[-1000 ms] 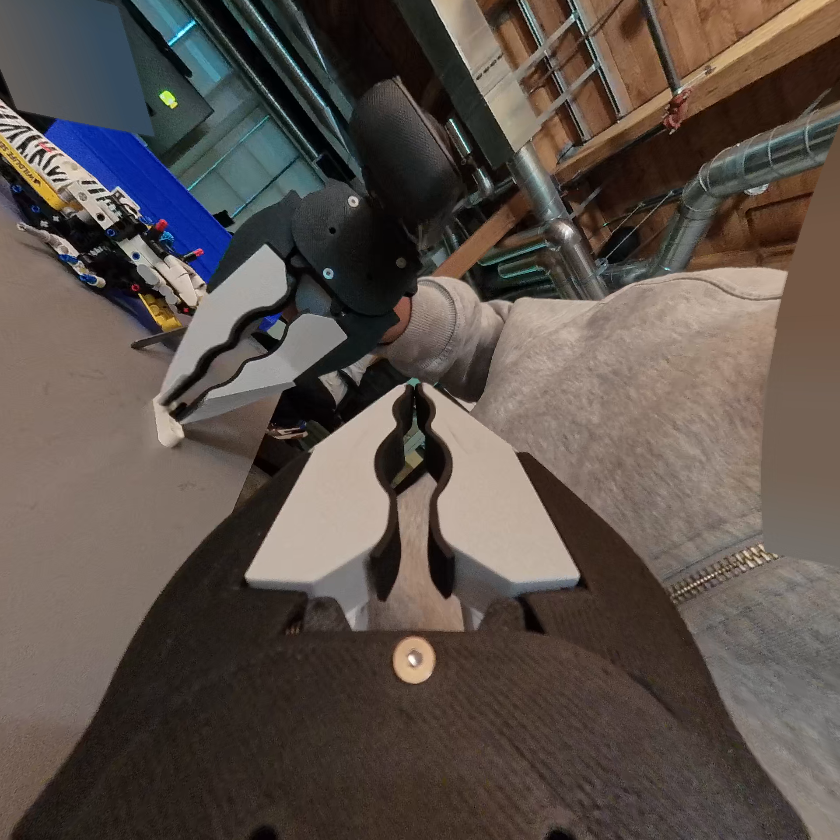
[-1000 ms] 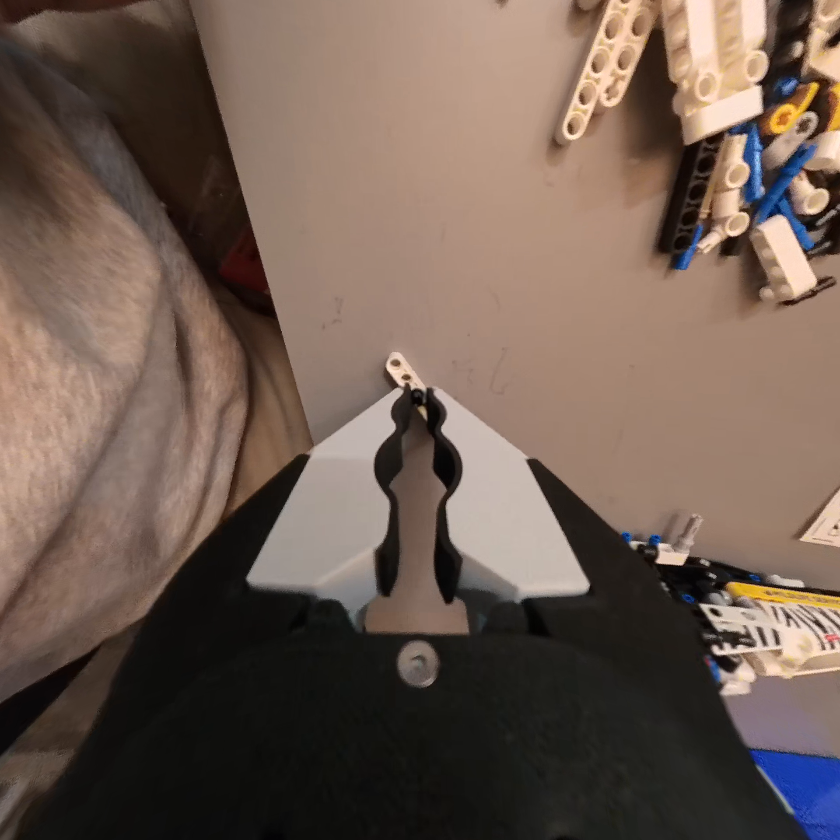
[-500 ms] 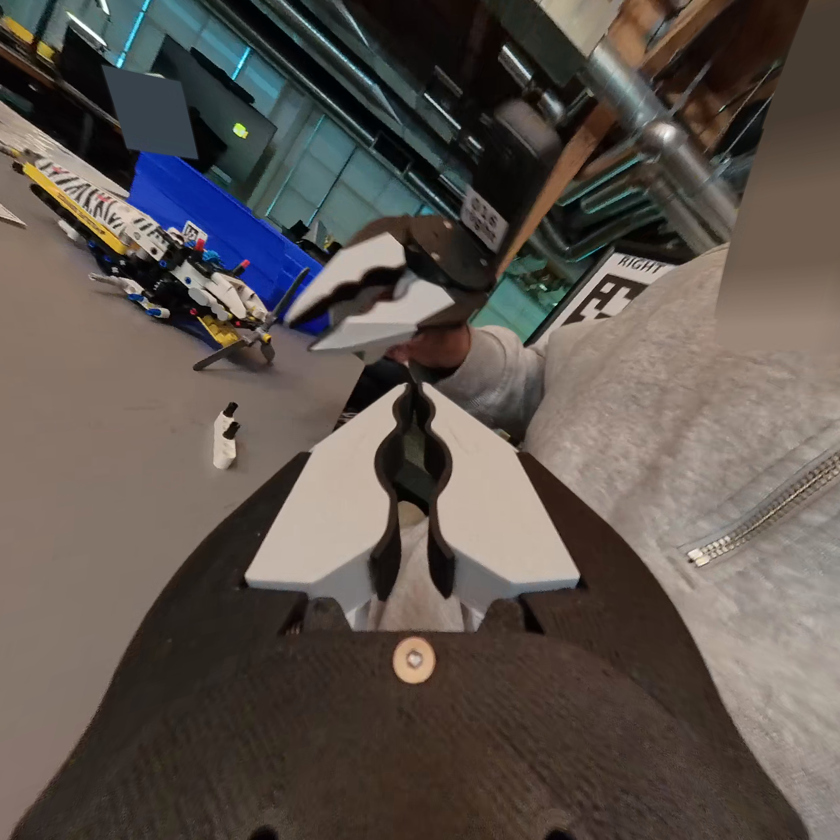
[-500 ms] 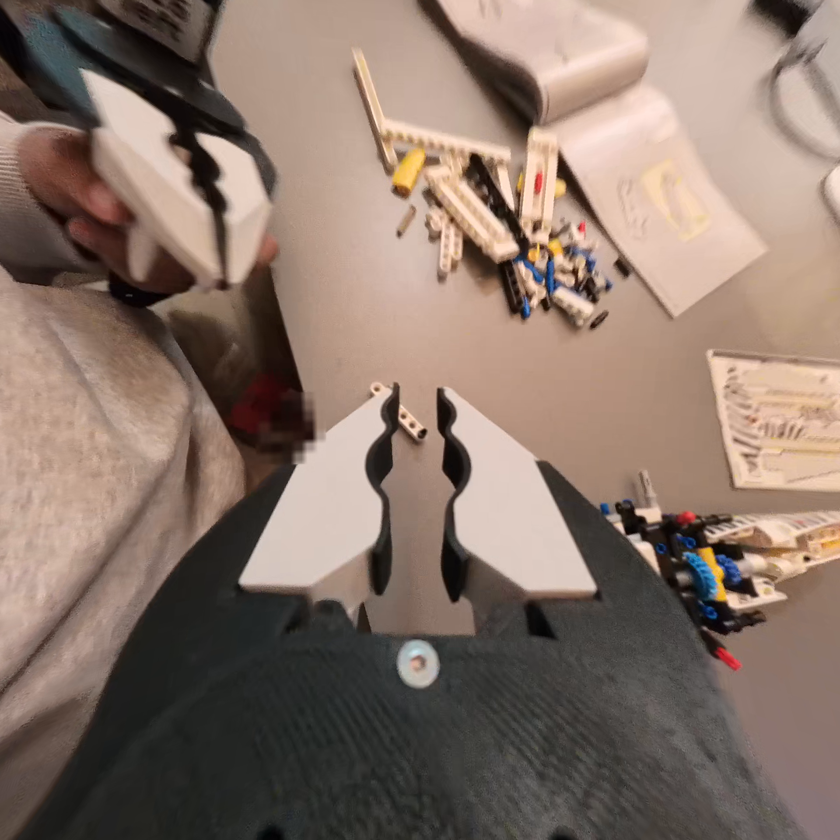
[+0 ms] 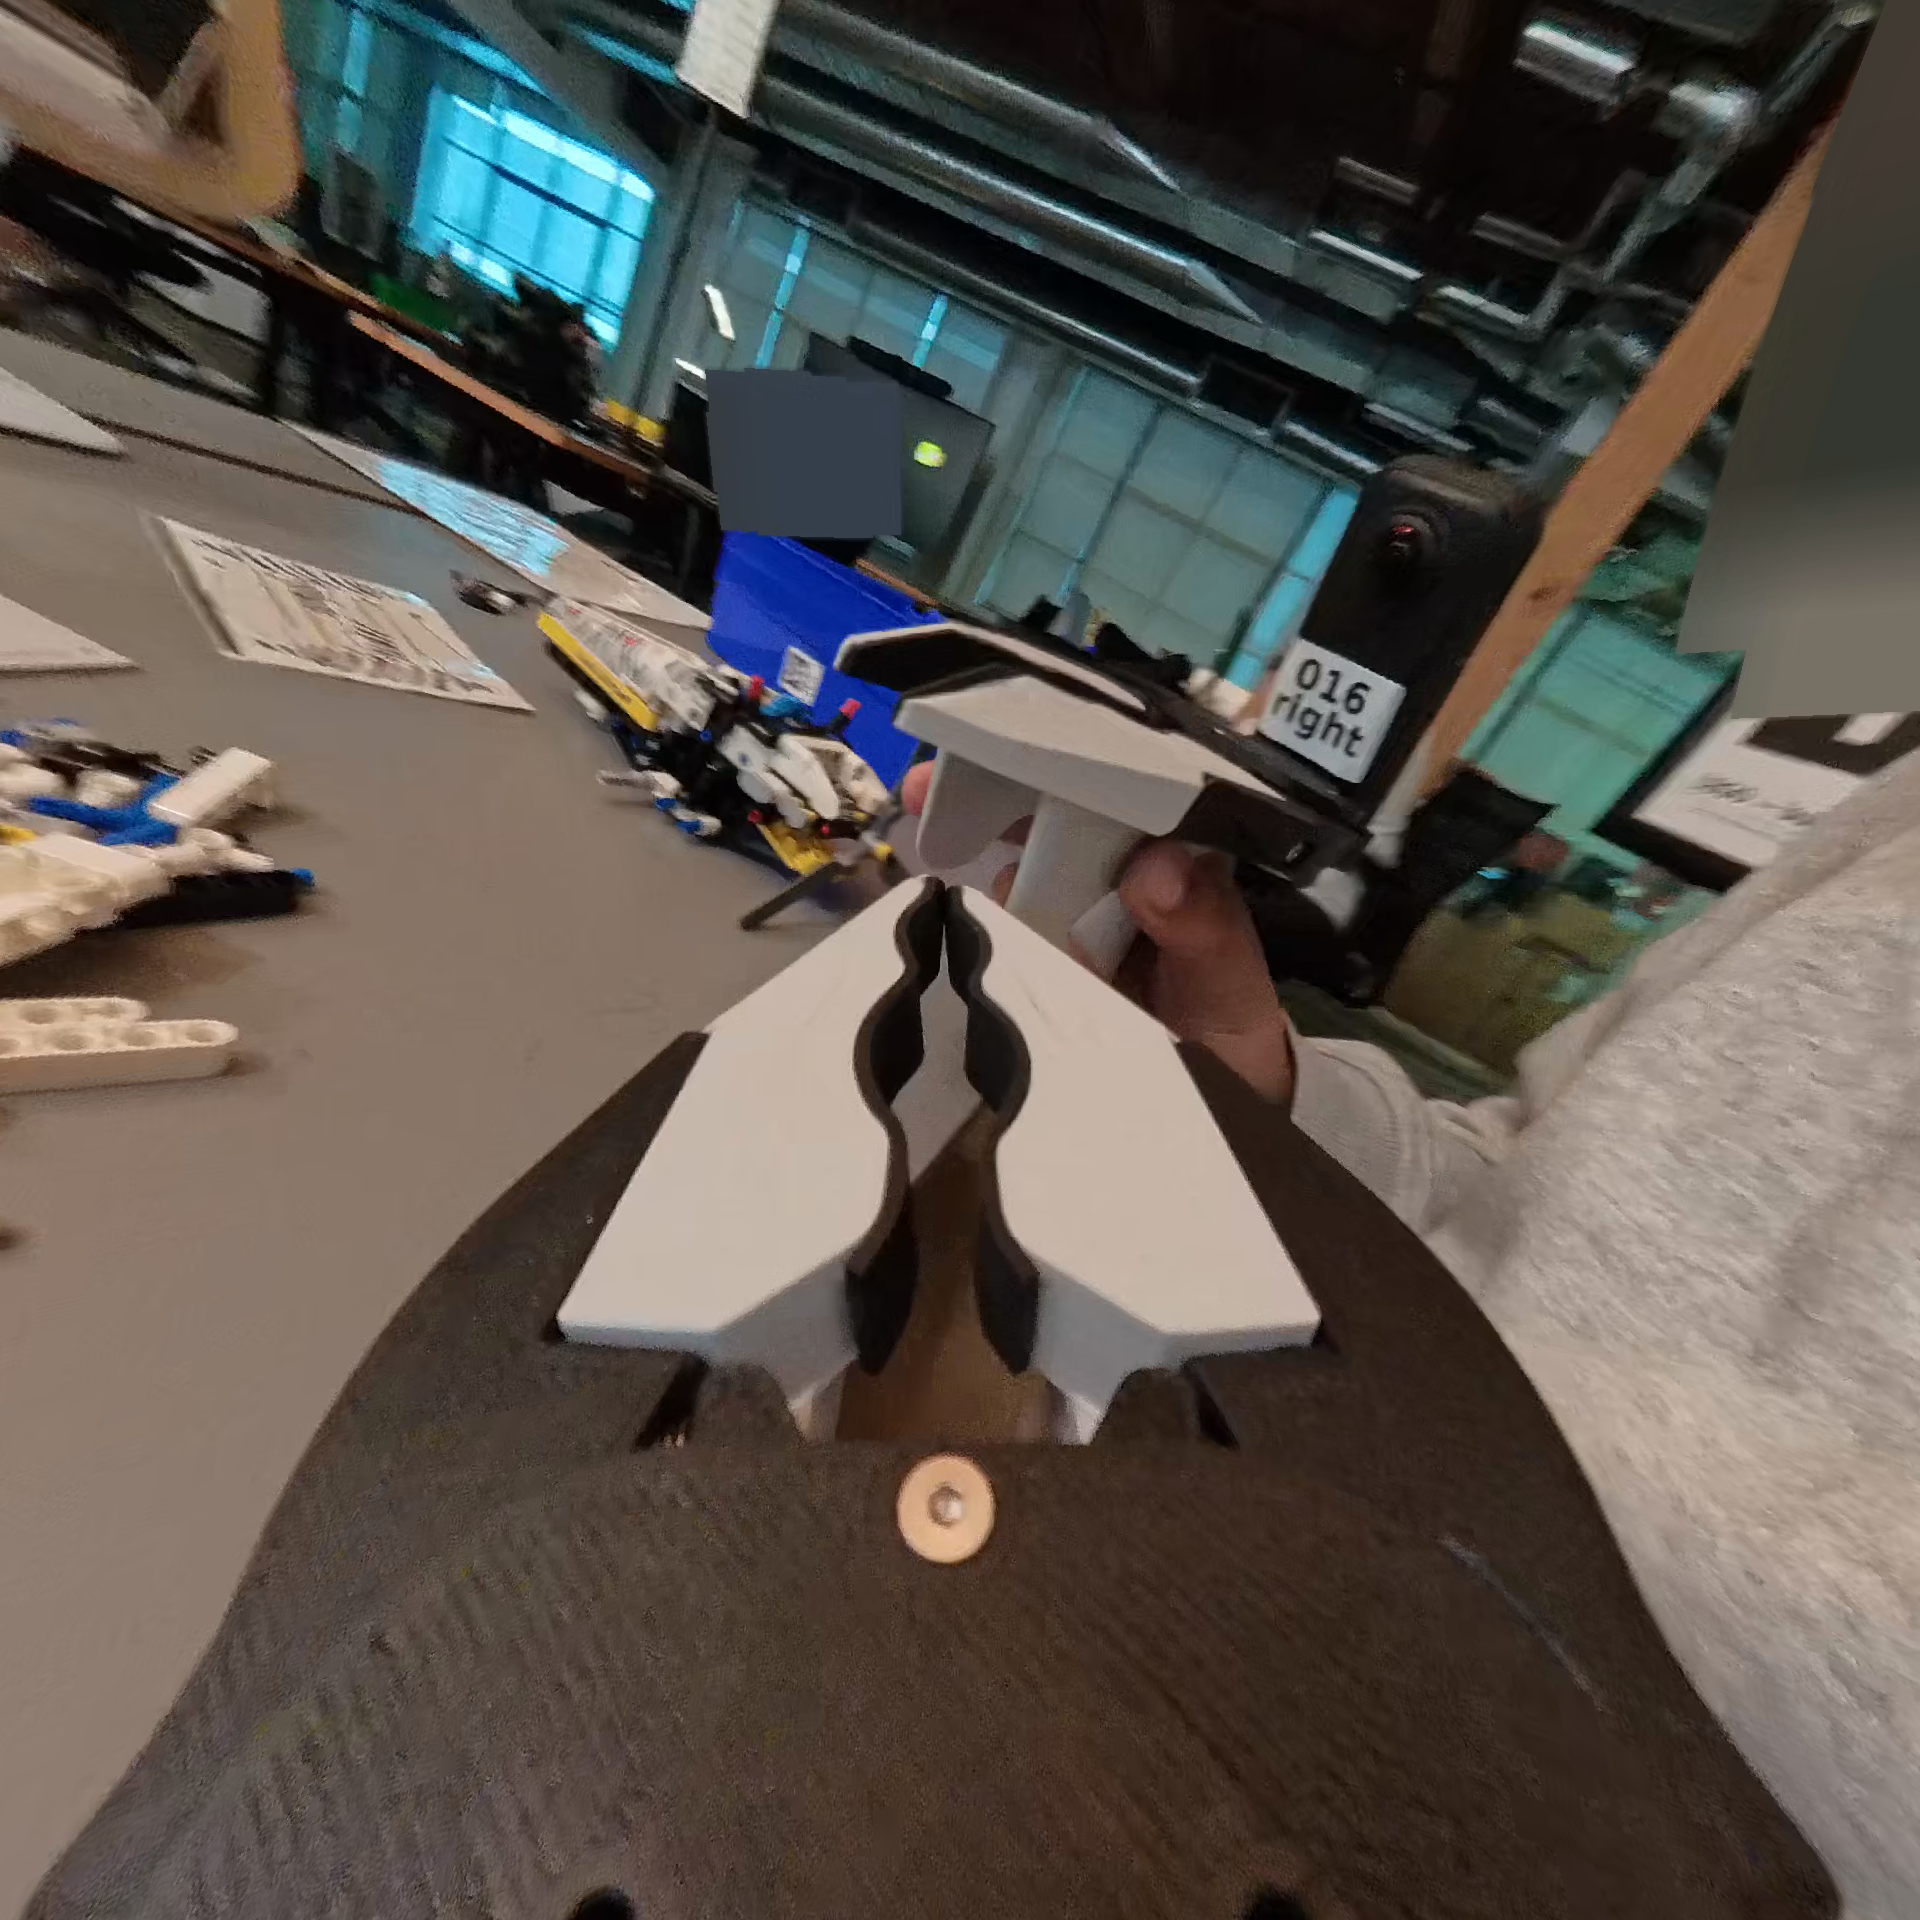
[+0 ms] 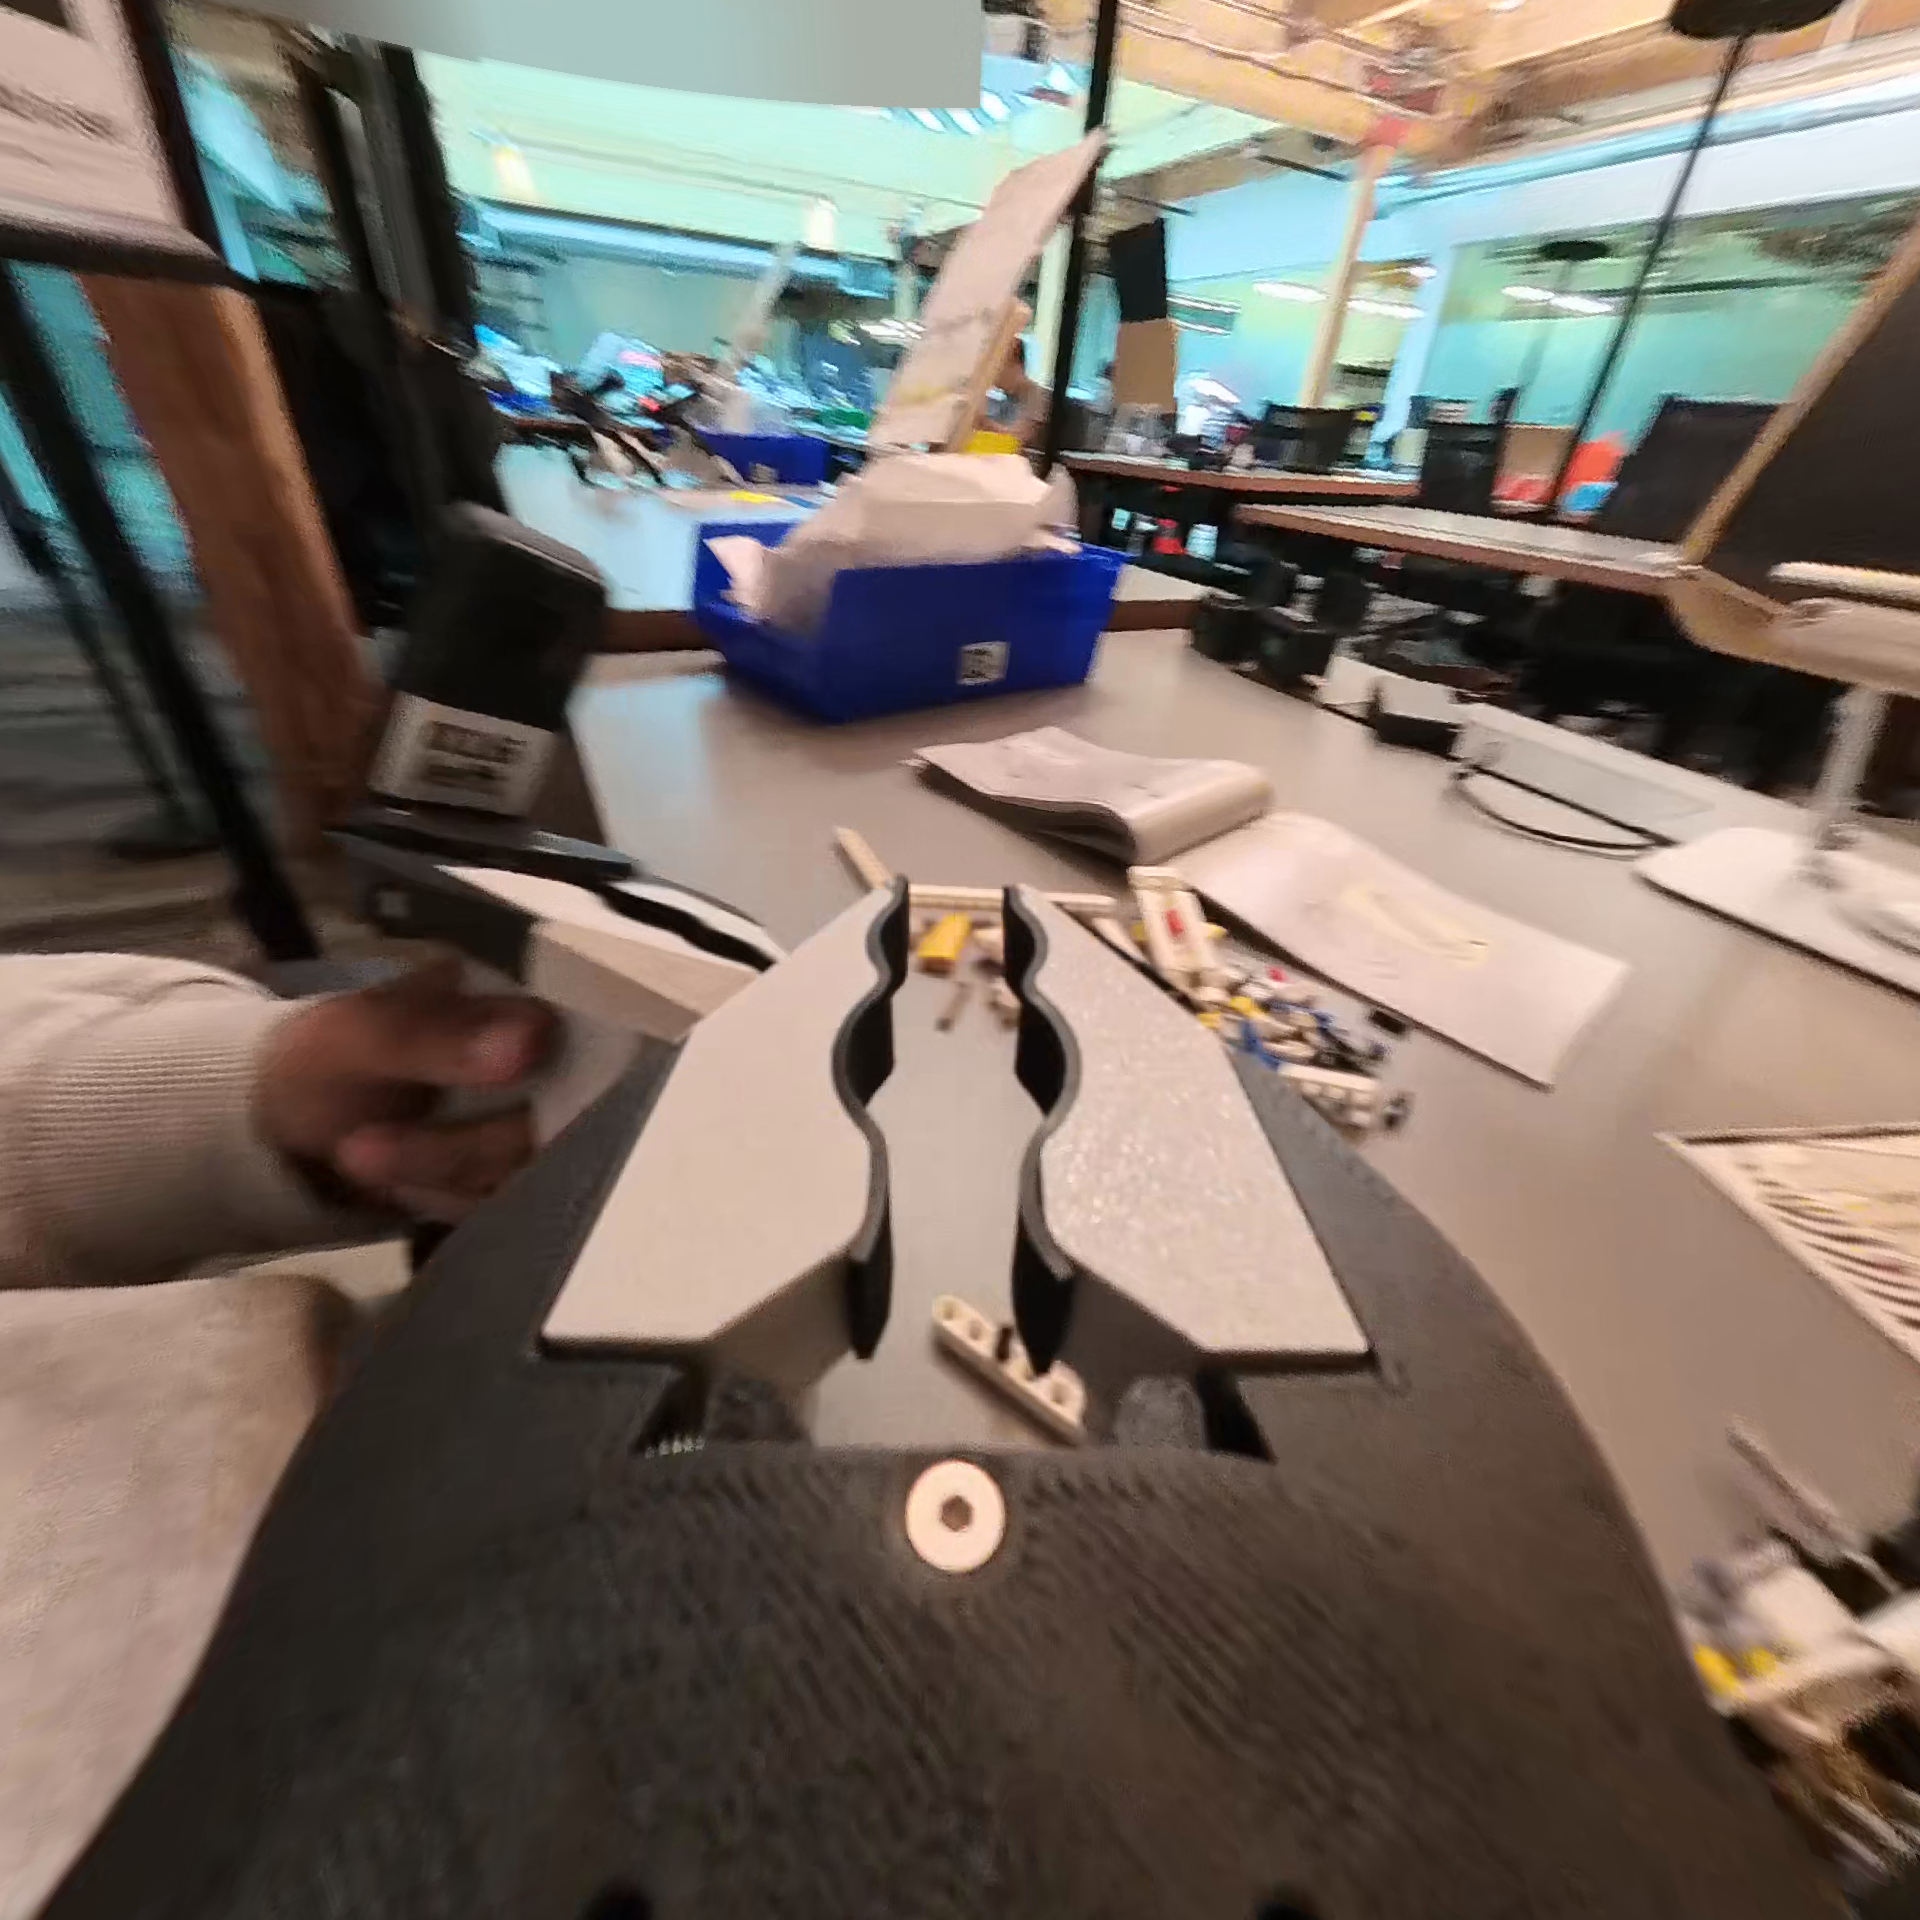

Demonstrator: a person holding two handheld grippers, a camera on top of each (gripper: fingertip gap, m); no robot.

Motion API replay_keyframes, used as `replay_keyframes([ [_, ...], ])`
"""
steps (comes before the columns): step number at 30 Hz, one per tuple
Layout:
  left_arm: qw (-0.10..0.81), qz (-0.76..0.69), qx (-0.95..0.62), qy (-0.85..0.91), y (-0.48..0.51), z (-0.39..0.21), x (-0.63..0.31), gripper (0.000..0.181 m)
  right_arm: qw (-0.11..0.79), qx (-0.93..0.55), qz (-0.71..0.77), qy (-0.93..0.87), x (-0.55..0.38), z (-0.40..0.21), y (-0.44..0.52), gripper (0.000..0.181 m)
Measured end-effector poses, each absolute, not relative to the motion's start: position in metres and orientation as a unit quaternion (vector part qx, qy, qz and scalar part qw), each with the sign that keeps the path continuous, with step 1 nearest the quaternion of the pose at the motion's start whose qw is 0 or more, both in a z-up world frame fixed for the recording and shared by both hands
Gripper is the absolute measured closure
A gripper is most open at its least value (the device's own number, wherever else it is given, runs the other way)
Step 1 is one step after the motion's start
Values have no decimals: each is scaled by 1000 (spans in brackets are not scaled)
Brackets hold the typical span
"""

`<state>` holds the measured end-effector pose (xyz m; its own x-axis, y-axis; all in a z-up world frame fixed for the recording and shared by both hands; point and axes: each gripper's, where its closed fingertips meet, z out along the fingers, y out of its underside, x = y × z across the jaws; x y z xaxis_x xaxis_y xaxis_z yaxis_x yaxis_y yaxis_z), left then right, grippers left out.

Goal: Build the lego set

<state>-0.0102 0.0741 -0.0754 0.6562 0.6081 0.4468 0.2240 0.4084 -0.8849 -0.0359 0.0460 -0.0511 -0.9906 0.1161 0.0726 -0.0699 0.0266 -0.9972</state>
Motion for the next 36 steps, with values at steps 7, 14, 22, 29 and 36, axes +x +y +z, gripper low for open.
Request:
replay_keyframes([
  [7, 725, 248, -483, -423, 44, -46, -25, 181, 128, -26, 663, -737, -67, -71, 52, 163],
  [14, 716, 286, -472, -427, 6, -16, -79, 181, 15, -66, 662, -747, -77, -65, 36, 157],
  [22, 697, 328, -525, -363, 18, -37, -91, 181, 99, -32, 669, -736, -93, -70, 43, 138],
  [29, 698, 339, -517, -362, 15, -38, -89, 181, 142, -18, 705, -695, -92, -62, 50, 137],
  [36, 716, 316, -496, -376, 8, -37, -88, 181, 138, -27, 729, -670, -94, -54, 58, 149],
])
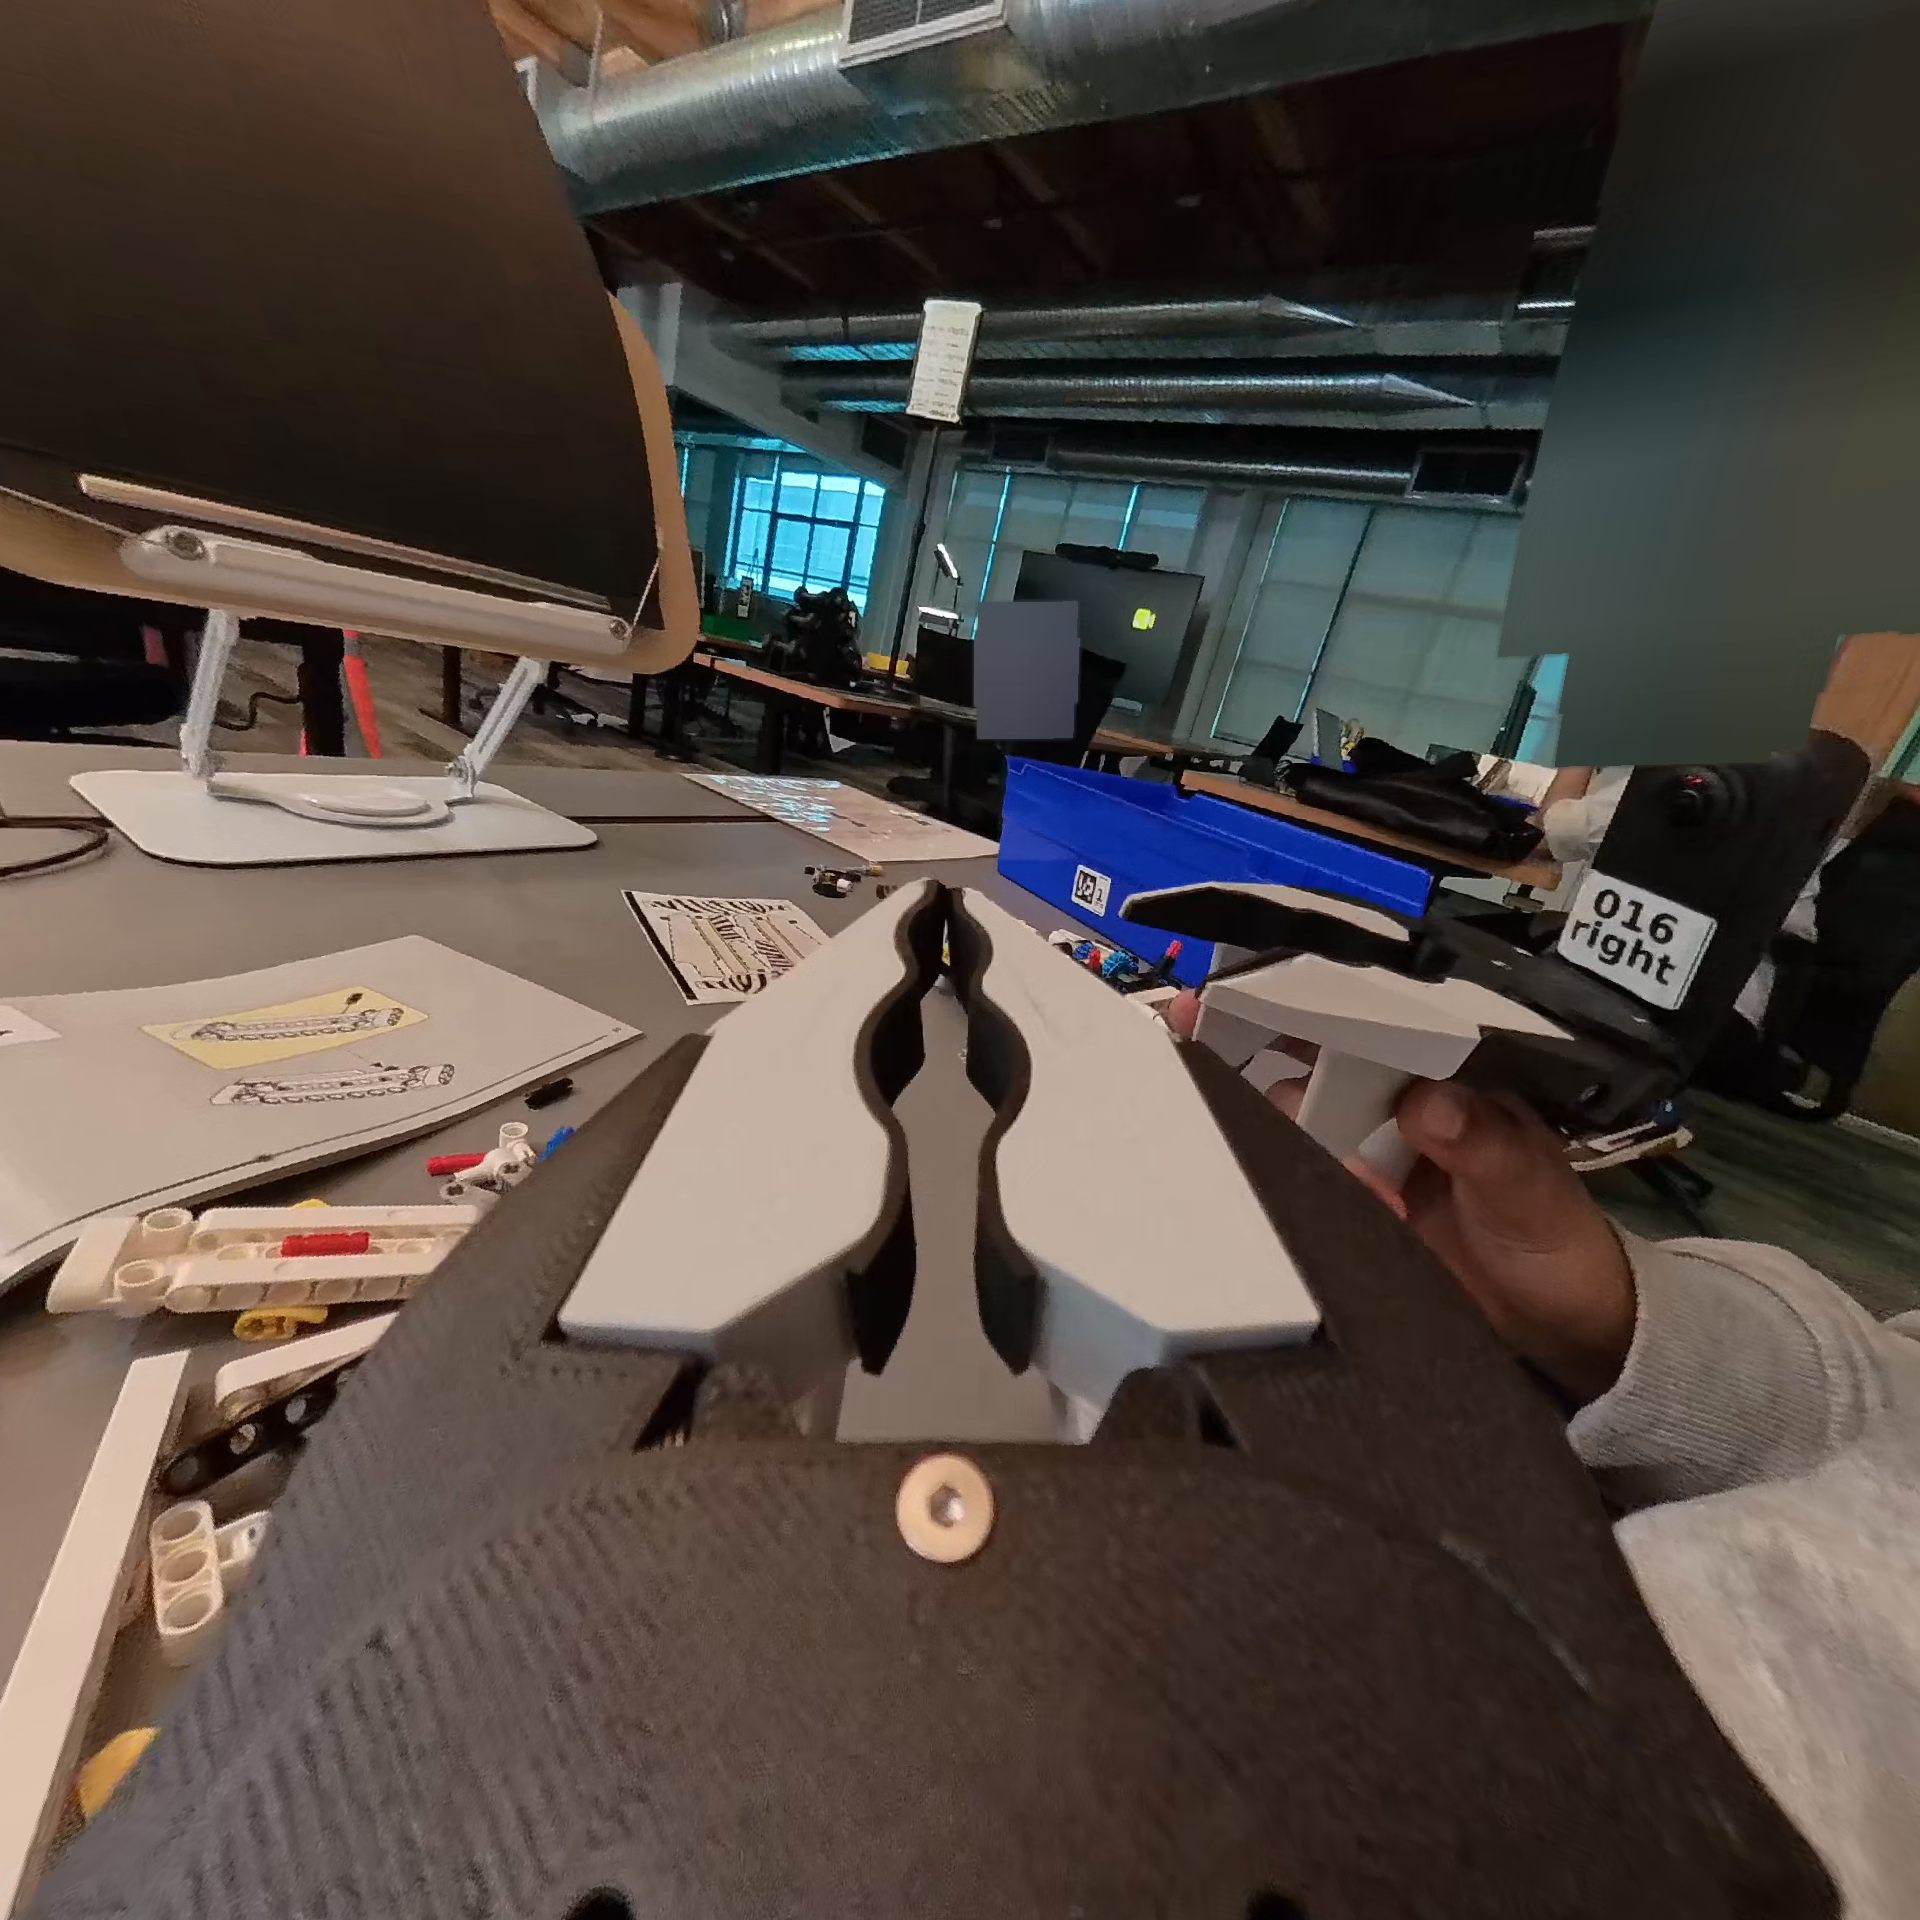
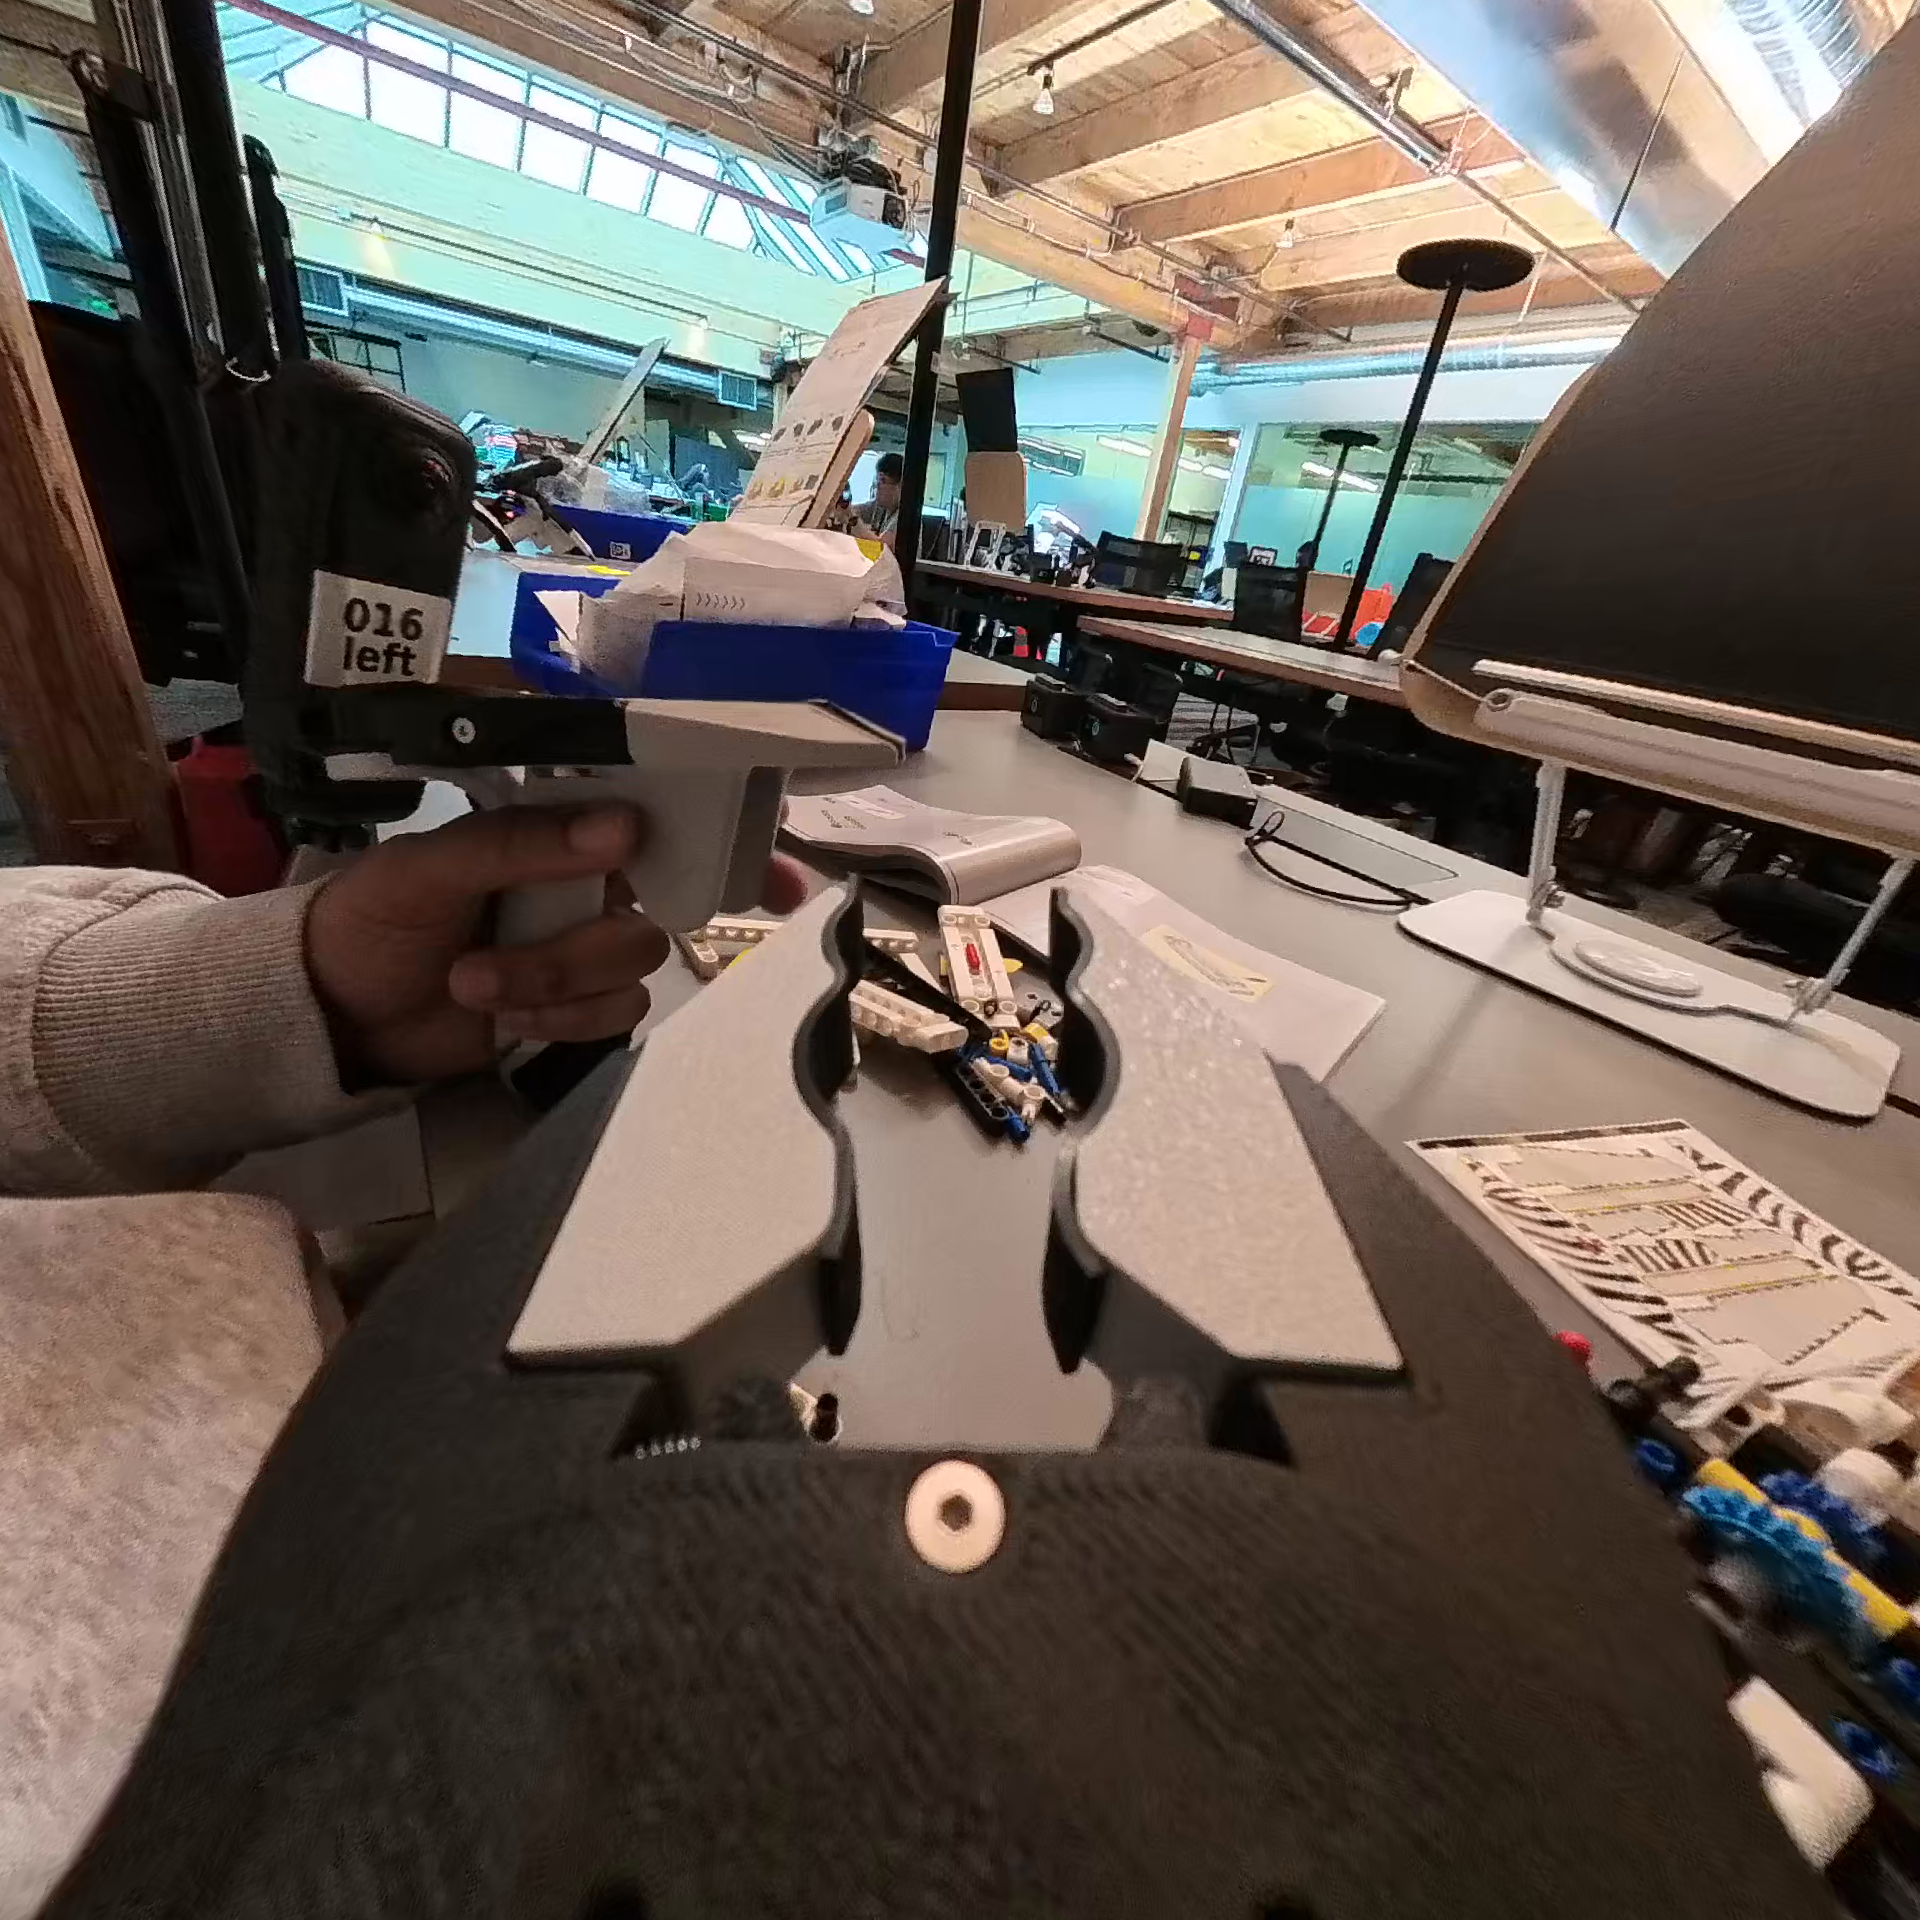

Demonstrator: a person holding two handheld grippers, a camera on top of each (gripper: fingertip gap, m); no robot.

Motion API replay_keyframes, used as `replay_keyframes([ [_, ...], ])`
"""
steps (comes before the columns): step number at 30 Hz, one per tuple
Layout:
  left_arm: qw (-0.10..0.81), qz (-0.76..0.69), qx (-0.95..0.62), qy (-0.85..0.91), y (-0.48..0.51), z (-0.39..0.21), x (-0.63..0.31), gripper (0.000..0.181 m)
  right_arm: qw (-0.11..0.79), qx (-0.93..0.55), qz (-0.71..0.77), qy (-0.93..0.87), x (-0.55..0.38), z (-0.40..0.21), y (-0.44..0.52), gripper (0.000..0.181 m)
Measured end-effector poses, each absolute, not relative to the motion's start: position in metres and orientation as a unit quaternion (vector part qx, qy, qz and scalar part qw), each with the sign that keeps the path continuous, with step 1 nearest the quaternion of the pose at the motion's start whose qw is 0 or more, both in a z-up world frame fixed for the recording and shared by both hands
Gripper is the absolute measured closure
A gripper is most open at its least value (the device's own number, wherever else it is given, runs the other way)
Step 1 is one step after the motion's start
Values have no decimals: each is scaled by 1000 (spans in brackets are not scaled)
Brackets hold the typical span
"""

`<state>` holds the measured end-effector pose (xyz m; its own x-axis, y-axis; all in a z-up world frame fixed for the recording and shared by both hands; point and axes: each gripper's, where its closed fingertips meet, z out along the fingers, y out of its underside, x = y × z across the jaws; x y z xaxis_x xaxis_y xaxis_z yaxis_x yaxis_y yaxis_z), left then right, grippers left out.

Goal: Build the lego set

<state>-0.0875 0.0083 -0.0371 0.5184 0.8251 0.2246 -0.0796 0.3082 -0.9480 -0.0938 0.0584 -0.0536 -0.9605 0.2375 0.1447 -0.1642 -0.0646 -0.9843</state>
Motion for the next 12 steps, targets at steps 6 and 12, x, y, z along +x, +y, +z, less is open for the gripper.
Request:
replay_keyframes([
  [6, 743, 296, -479, -361, 6, -32, -81, 181, 123, -27, 743, -657, -93, -49, 64, 148],
  [12, 758, 269, -465, -368, 3, -32, -83, 181, 125, -40, 746, -652, -99, -47, 66, 151],
])
